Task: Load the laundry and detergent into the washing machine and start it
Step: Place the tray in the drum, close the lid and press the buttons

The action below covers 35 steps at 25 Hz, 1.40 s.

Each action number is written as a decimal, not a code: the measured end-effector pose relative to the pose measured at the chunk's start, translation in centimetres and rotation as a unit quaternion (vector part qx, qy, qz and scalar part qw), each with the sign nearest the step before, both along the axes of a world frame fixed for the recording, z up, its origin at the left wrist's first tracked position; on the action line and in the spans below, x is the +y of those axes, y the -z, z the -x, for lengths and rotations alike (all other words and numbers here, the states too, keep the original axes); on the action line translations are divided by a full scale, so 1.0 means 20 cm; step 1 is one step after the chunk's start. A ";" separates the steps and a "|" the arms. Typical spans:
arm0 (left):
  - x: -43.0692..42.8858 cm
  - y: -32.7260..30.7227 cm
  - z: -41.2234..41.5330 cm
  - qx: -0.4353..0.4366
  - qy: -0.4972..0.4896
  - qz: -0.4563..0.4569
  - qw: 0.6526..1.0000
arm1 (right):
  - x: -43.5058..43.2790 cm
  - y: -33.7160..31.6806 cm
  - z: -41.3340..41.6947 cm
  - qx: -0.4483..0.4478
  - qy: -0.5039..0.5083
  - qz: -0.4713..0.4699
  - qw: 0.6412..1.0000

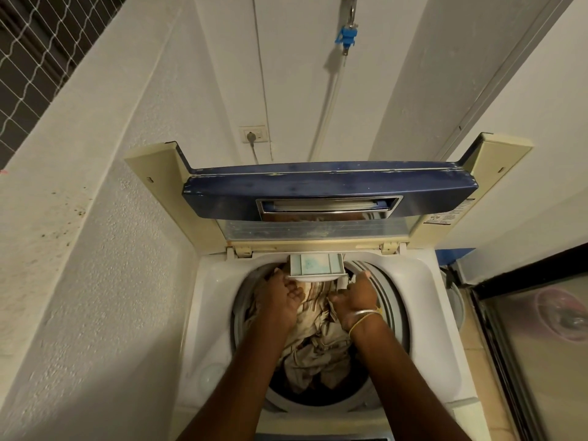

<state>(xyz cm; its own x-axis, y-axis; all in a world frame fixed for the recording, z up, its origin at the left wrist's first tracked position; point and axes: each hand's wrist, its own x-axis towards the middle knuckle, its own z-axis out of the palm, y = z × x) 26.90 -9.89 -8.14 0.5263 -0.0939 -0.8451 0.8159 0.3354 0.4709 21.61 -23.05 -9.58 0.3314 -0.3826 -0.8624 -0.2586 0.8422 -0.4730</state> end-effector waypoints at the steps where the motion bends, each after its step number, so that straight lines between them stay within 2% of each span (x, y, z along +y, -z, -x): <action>1: -0.01 -0.04 -0.01 0.034 -0.024 0.028 0.999 | -0.01 -0.03 -0.02 -0.037 0.039 -0.067 0.996; 3: -0.01 -0.09 -0.02 0.068 -0.070 0.079 0.992 | -0.01 -0.12 -0.07 -0.087 0.081 -0.119 0.986; 8: -0.05 -0.16 -0.11 0.086 -0.143 0.130 0.977 | -0.07 -0.26 -0.22 -0.112 0.109 -0.140 0.978; 12: -0.07 -0.17 -0.14 0.063 -0.117 0.121 0.984 | -0.11 -0.30 -0.28 -0.120 0.070 -0.165 0.976; 14: -0.07 -0.16 -0.16 0.079 -0.134 0.146 0.977 | -0.12 -0.29 -0.26 -0.134 0.066 -0.188 0.971; 23: -0.04 -0.18 -0.21 0.052 -0.131 0.192 0.971 | -0.20 -0.18 -0.23 -0.232 0.064 -0.227 0.944; 26: -0.01 -0.14 -0.13 0.041 -0.093 0.179 0.979 | -0.15 -0.22 -0.11 -0.189 0.061 -0.216 0.956; 28: 0.03 -0.11 -0.05 0.003 -0.027 0.118 0.993 | -0.11 -0.21 0.00 -0.125 0.001 -0.133 0.983; 30: 0.07 -0.10 0.04 -0.050 0.074 0.012 0.996 | -0.05 -0.20 0.11 -0.053 -0.088 0.030 0.994; 31: 0.10 -0.09 0.10 -0.101 0.137 -0.068 0.983 | -0.03 -0.19 0.18 -0.021 -0.128 0.135 0.982; 32: 0.14 -0.08 0.16 -0.165 0.193 -0.174 0.951 | -0.01 -0.18 0.25 0.000 -0.163 0.241 0.957; 33: 0.16 -0.08 0.22 -0.238 0.221 -0.276 0.904 | 0.01 -0.16 0.30 0.005 -0.195 0.336 0.922; 34: 0.18 -0.08 0.28 -0.303 0.237 -0.348 0.855 | 0.03 -0.14 0.34 0.007 -0.237 0.418 0.877; 35: 0.19 -0.08 0.31 -0.349 0.252 -0.382 0.818 | 0.04 -0.13 0.36 0.010 -0.281 0.474 0.834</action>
<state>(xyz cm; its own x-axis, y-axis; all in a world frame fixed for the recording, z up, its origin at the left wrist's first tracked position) 20.60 -6.01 -6.62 0.9629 -0.0324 -0.2678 0.2024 -0.5695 0.7967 14.50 -22.22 -7.02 0.6774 -0.6846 -0.2691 -0.5034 -0.1647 -0.8482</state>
